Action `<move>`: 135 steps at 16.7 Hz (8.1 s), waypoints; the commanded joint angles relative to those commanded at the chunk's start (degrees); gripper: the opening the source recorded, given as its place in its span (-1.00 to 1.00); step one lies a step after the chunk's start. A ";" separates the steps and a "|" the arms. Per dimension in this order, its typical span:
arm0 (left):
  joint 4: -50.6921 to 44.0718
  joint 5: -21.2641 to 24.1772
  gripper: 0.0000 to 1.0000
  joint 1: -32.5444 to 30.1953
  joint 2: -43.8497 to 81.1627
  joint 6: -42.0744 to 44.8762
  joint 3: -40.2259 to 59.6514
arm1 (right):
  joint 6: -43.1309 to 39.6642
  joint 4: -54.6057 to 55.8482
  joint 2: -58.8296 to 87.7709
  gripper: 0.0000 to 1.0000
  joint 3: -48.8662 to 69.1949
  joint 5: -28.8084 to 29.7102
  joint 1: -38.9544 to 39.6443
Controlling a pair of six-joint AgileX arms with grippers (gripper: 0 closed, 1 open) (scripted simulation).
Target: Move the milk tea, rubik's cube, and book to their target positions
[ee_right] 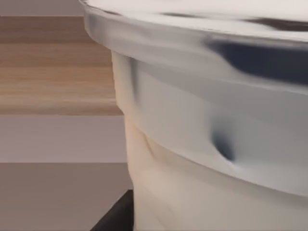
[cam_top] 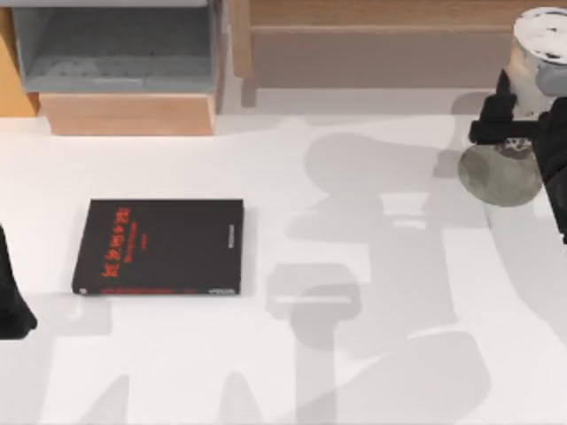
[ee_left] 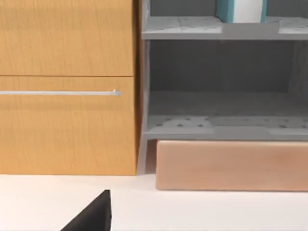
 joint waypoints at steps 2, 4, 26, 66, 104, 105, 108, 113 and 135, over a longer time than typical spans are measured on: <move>0.00 0.00 1.00 0.00 0.00 0.00 0.00 | 0.08 -0.06 -0.02 -1.00 0.17 -0.08 -0.19; 0.00 0.00 1.00 0.00 0.00 0.00 0.00 | 0.09 1.05 1.07 -1.00 0.19 -0.16 -0.05; 0.00 0.00 1.00 0.00 0.00 0.00 0.00 | -0.05 7.57 7.51 0.66 -0.05 0.08 -0.02; 0.00 0.00 1.00 0.00 0.00 0.00 0.00 | -0.49 -4.59 -13.12 1.00 -7.11 1.45 0.75; 0.00 0.00 1.00 0.00 0.00 0.00 0.00 | -14.71 -136.16 3.43 1.00 51.18 -13.31 -41.70; 0.00 0.00 1.00 0.00 0.00 0.00 0.00 | -14.72 -134.43 3.89 1.00 49.93 -13.31 -41.71; 0.00 0.00 1.00 0.00 0.00 0.00 0.00 | -14.74 -130.77 4.89 1.00 47.29 -13.29 -41.74; 0.00 0.00 1.00 0.00 0.00 0.00 0.00 | -14.74 -130.54 4.97 0.85 47.11 -13.29 -41.74; 0.00 0.00 1.00 0.00 0.00 0.00 0.00 | -14.69 -130.75 4.86 -1.00 47.31 -13.27 -41.72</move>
